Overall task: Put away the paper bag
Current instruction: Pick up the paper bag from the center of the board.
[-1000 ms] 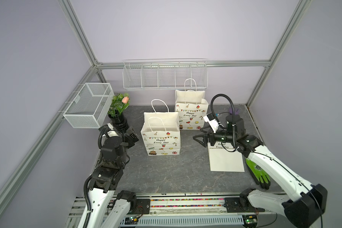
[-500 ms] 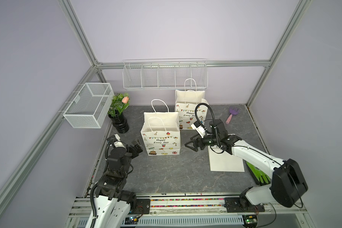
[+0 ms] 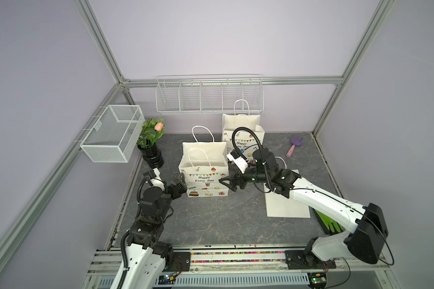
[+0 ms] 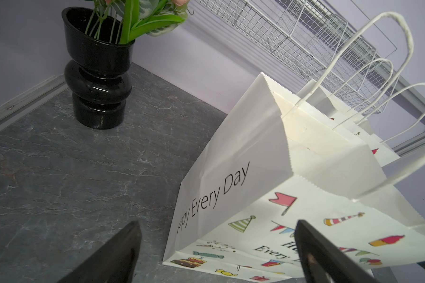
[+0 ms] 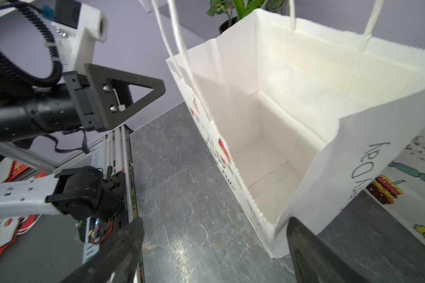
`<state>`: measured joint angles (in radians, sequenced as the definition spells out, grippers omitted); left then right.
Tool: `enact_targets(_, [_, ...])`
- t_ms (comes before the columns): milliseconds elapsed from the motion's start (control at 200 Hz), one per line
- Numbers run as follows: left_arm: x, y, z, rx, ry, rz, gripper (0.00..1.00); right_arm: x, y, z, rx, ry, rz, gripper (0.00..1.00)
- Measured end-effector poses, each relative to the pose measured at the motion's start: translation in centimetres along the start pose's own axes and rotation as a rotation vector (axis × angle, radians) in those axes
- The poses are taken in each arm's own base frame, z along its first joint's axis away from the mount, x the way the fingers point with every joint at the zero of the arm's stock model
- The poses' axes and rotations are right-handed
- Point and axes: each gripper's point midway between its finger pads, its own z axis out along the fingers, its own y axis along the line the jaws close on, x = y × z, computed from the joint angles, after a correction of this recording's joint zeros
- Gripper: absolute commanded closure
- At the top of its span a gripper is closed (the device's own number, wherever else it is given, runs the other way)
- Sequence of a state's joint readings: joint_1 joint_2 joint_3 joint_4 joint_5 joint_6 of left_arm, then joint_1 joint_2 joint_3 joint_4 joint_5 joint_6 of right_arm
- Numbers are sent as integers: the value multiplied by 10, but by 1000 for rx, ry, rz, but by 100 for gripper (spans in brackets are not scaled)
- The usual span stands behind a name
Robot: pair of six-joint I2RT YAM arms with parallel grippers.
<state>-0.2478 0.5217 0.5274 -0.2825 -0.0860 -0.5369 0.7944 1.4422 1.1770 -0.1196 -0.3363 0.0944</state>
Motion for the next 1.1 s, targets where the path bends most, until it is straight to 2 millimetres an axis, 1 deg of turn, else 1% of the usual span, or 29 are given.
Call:
enact_targets(30, [0,-1,1,4,-1,0,2,-1,-3,2,18,1,-3,20])
enact_targets(90, [1,-1,2,10,1,0,2,0,-12,8,55,13,-11,30])
enact_targets(220, [2,-3,4,17,3,-1,2,12,-24,17,104,56,-8,48])
enact_targets(380, [-1,-5,4,26,-8,-2,3,19,-26,24,123,77,-11,71])
enact_targets(570, [-1,-6,4,32,-6,-2,3,13,-25,24,122,66,-21,93])
enact_targets(755, [-2,-8,0,42,-8,-2,3,1,-22,21,121,47,-14,93])
enact_targets(860, [-8,-12,-4,55,-15,5,3,-6,-18,12,122,47,-10,93])
enact_targets(954, [-18,-22,-10,80,-18,19,2,-18,-11,-6,127,38,-13,93])
enact_targets(1099, [-45,-51,-25,163,-36,47,1,-46,9,-50,125,-9,-41,93])
